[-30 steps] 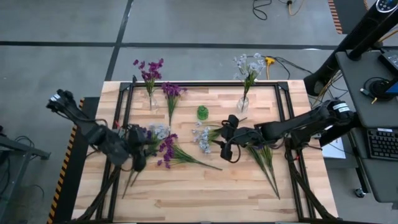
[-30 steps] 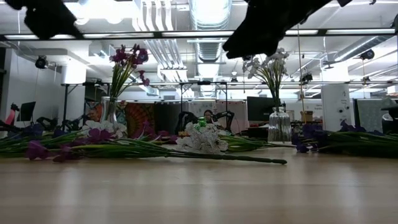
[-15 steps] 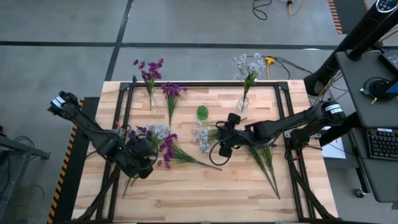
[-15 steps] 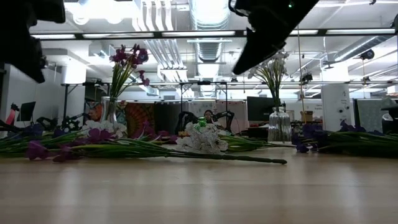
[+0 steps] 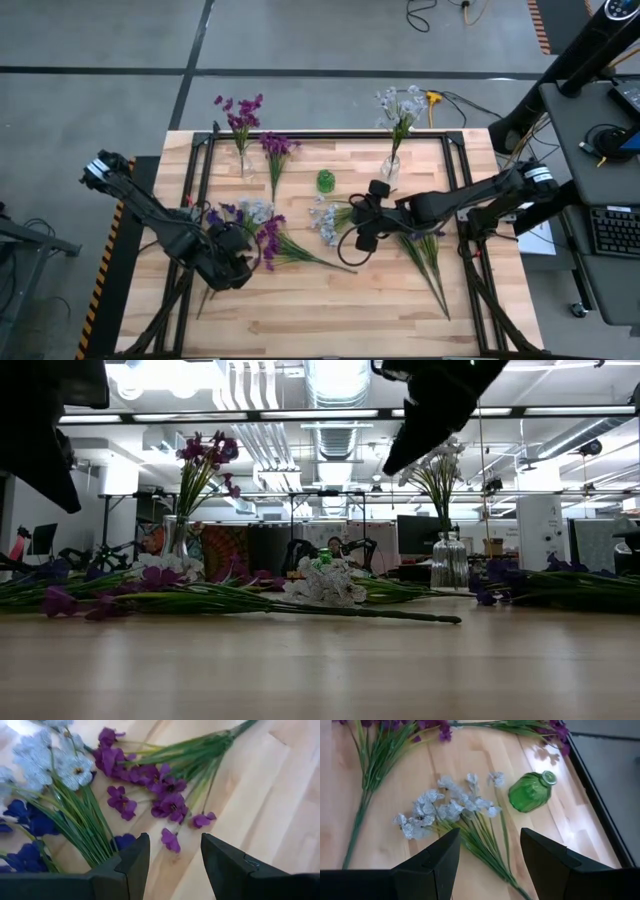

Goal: Sort flowers into vase by color
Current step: Put the left blue flowers into the green flower vase

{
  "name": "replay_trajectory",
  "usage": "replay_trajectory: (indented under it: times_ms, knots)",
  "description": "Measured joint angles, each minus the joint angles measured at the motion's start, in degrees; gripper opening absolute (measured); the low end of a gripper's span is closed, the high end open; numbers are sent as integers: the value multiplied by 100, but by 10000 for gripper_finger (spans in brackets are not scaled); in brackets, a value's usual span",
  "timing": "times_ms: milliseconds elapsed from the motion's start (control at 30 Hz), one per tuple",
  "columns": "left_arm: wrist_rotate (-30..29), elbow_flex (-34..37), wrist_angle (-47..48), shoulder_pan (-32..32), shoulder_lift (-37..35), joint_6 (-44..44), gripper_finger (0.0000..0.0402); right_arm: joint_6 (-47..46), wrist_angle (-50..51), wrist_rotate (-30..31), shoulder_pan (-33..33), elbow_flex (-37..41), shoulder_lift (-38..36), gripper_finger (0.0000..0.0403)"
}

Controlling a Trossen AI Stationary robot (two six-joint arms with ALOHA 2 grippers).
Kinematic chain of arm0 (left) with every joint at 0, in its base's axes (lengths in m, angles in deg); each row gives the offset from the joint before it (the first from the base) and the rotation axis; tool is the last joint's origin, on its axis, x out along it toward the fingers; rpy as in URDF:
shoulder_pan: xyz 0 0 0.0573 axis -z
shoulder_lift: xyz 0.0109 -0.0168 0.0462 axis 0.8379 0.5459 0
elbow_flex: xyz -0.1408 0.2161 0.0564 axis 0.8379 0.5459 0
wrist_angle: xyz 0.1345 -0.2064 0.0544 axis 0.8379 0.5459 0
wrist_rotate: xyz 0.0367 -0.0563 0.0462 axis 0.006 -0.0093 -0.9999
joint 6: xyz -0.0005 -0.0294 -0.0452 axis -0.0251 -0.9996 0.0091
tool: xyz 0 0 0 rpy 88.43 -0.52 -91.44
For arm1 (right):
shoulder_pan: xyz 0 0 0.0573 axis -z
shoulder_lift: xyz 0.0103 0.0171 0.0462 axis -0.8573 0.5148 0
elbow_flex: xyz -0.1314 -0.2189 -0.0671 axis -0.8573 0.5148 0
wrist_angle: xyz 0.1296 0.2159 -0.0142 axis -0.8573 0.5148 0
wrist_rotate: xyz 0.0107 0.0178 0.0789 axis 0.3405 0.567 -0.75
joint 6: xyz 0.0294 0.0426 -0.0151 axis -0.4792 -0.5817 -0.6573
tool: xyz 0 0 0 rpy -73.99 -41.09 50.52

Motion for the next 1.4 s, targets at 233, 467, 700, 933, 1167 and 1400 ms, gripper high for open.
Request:
replay_trajectory:
  times_ms: [233, 467, 700, 933, 1167, 1400]
  knots:
    - [-34, -1, -6, 7, 148, 3, 160, -58, -344, 0, 0, 290, 28, 201]
    - [-146, -4, -12, 4, 189, 6, 160, 117, -681, 1, 0, 292, 28, 201]
    - [-6, -4, -5, 4, 179, -164, 160, 433, -1076, 2, 0, 293, 28, 201]
    - [371, -6, 552, 4, 170, -952, 160, 536, -1263, -9, 0, 295, 28, 201]
    - [1131, -6, 1328, 0, 144, -2073, 160, 597, -1268, 0, 0, 295, 28, 201]
    - [1698, -6, 1986, 7, 246, -3087, 166, 600, -1351, 0, 0, 295, 28, 201]
